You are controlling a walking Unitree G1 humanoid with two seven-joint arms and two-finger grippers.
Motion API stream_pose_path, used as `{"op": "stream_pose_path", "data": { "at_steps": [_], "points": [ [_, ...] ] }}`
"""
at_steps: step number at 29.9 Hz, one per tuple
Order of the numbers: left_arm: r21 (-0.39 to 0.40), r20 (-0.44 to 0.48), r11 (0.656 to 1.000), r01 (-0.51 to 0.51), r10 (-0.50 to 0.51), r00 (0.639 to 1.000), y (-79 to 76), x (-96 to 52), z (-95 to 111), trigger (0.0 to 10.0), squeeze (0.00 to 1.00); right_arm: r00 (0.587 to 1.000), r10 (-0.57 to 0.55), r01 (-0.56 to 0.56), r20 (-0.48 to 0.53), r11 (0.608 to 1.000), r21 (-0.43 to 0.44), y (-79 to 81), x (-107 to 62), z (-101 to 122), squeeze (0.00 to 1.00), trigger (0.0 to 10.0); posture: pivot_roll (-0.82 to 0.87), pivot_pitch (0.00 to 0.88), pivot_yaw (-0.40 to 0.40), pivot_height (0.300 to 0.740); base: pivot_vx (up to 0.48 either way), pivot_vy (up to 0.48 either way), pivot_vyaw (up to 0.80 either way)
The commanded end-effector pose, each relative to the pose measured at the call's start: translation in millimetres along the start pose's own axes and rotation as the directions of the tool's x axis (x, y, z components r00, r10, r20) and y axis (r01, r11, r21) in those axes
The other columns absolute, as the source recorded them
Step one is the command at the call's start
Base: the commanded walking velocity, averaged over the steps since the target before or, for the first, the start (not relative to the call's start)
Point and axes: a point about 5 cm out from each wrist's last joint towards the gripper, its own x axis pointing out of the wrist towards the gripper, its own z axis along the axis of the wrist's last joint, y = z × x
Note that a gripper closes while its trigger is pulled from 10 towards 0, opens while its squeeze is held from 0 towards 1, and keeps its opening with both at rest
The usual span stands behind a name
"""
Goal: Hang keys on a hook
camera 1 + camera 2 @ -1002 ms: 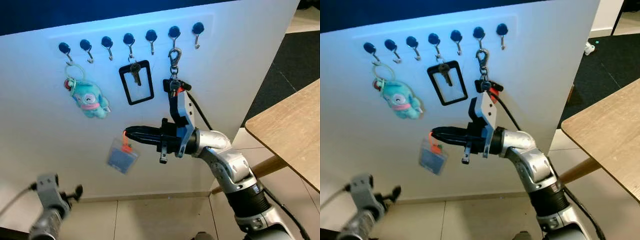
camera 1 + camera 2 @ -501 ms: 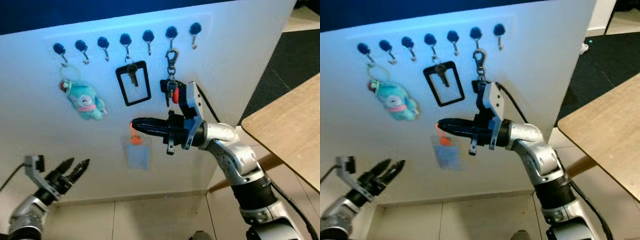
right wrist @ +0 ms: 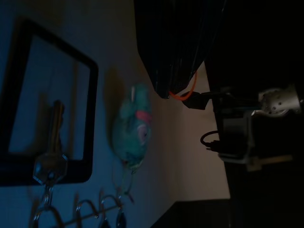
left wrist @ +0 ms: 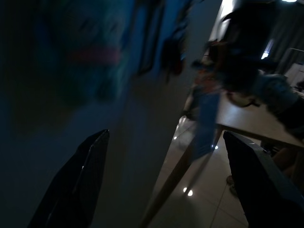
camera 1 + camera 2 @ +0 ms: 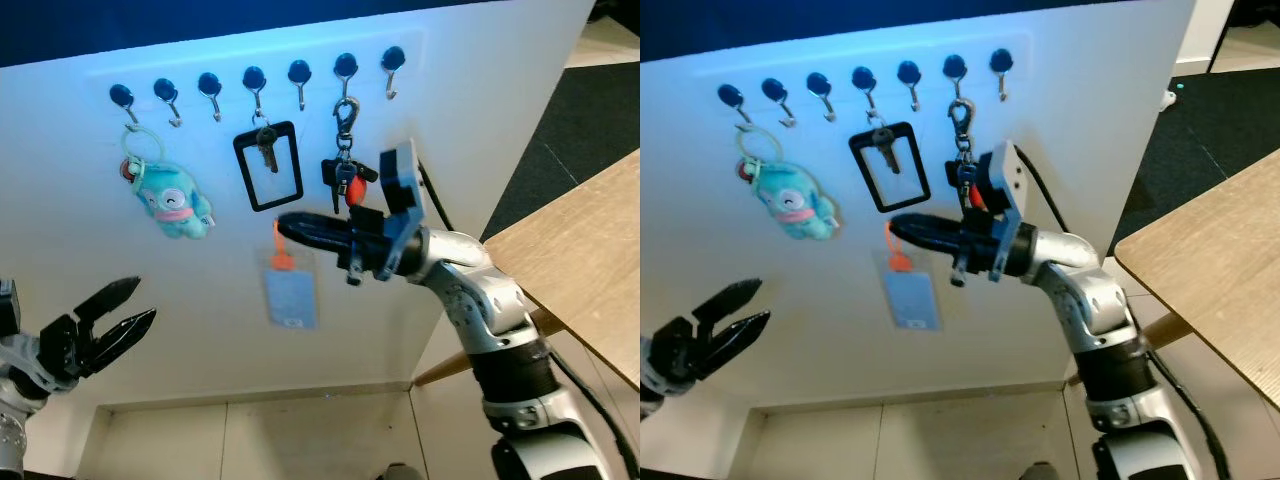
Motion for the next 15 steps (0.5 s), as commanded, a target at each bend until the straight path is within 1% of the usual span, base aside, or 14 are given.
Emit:
{"op": "stream_pose_path", "data": {
  "at_steps": [1, 3, 4, 5, 9, 11, 13, 14, 15],
  "points": [
    [0.040, -0.008, 0.999, 0.024, -0.023, 1.000, -2.4, -0.6, 15.9, 10.0, 0.00, 1.000, -0.004, 0.004, -0.007, 1.000, 0.014, 1.0, 8.1, -5.1, 0.00, 10.0, -0.08, 0.116, 0.058, 0.740, 0.000, 0.000, 0.00],
    [0.066, -0.008, 0.996, 0.063, -0.063, 0.998, -6.8, 8.4, 24.3, 10.0, 0.00, 1.000, -0.017, 0.016, 0.008, 0.999, 0.038, 2.6, 19.5, -9.2, 0.00, 10.0, -0.08, 0.116, 0.058, 0.740, 0.000, 0.000, 0.00],
    [0.066, -0.010, 0.995, 0.069, -0.069, 0.998, -8.5, 9.9, 25.5, 10.0, 0.00, 1.000, -0.018, 0.017, 0.011, 0.999, 0.044, 2.9, 21.4, -9.8, 0.00, 10.0, -0.08, 0.116, 0.058, 0.740, 0.000, 0.000, 0.00],
    [0.066, -0.010, 0.995, 0.069, -0.069, 0.998, -8.5, 9.9, 25.5, 10.0, 0.00, 1.000, -0.018, 0.017, 0.011, 0.999, 0.044, 2.9, 21.4, -9.8, 0.00, 10.0, -0.08, 0.116, 0.058, 0.740, 0.000, 0.000, 0.00],
    [0.033, -0.050, 0.995, 0.091, -0.089, 0.995, -12.9, 13.6, 20.4, 10.0, 0.00, 0.999, -0.034, 0.031, 0.039, 0.998, 0.058, 3.5, 37.3, -10.1, 0.00, 10.0, -0.08, 0.118, 0.059, 0.740, 0.000, 0.000, 0.00],
    [0.013, -0.084, 0.998, 0.058, -0.057, 0.995, -10.8, 13.6, 15.2, 10.0, 0.00, 0.998, -0.042, 0.039, 0.048, 0.997, 0.060, 3.8, 42.1, -10.3, 0.00, 10.0, -0.08, 0.118, 0.059, 0.740, 0.000, 0.000, 0.00],
    [0.021, -0.116, 1.000, -0.015, 0.017, 0.993, -6.2, 14.3, 9.4, 10.0, 0.00, 0.998, -0.044, 0.041, 0.047, 0.997, 0.059, 4.9, 44.5, -11.5, 0.00, 10.0, -0.08, 0.118, 0.057, 0.740, 0.000, 0.000, 0.00],
    [0.021, -0.116, 1.000, -0.015, 0.017, 0.993, -6.2, 14.3, 9.4, 10.0, 0.00, 0.998, -0.044, 0.041, 0.047, 0.997, 0.059, 4.9, 44.5, -11.5, 0.00, 10.0, -0.08, 0.118, 0.057, 0.740, 0.000, 0.000, 0.00],
    [0.014, -0.132, 0.999, -0.044, 0.045, 0.990, -5.2, 15.1, 6.2, 10.0, 0.00, 0.998, -0.045, 0.042, 0.046, 0.997, 0.061, 5.2, 45.1, -12.5, 0.00, 10.0, -0.08, 0.118, 0.057, 0.740, 0.000, 0.000, 0.00]
  ]
}}
